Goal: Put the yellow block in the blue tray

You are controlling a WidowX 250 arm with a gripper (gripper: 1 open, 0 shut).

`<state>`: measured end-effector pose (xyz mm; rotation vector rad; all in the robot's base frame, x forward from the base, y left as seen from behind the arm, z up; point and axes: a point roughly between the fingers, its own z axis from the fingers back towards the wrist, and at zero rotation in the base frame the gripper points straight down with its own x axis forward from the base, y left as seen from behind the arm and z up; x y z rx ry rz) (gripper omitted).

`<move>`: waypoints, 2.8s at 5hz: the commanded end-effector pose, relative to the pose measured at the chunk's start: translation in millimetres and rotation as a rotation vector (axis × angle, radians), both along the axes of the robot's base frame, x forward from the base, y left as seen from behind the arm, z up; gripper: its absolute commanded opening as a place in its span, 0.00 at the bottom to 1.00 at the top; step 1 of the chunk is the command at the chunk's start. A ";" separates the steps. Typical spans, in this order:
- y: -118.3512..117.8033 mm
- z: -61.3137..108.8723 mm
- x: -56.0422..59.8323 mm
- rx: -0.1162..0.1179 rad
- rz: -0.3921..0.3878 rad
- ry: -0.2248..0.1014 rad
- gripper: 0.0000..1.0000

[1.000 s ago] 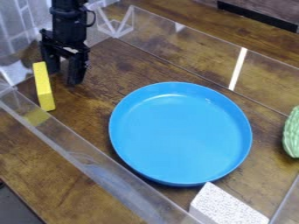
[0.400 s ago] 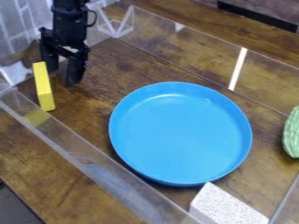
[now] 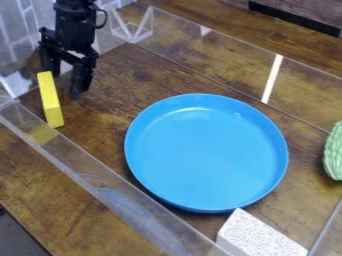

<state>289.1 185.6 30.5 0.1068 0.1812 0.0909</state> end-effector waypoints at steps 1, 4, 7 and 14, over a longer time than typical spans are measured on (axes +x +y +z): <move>0.4 19.6 8.9 0.042 -0.026 -0.073 0.00; -10.7 41.0 9.5 0.019 -0.055 -0.066 0.00; -4.0 37.4 18.4 0.012 0.100 -0.054 1.00; 8.1 5.3 13.4 0.004 0.119 -0.027 1.00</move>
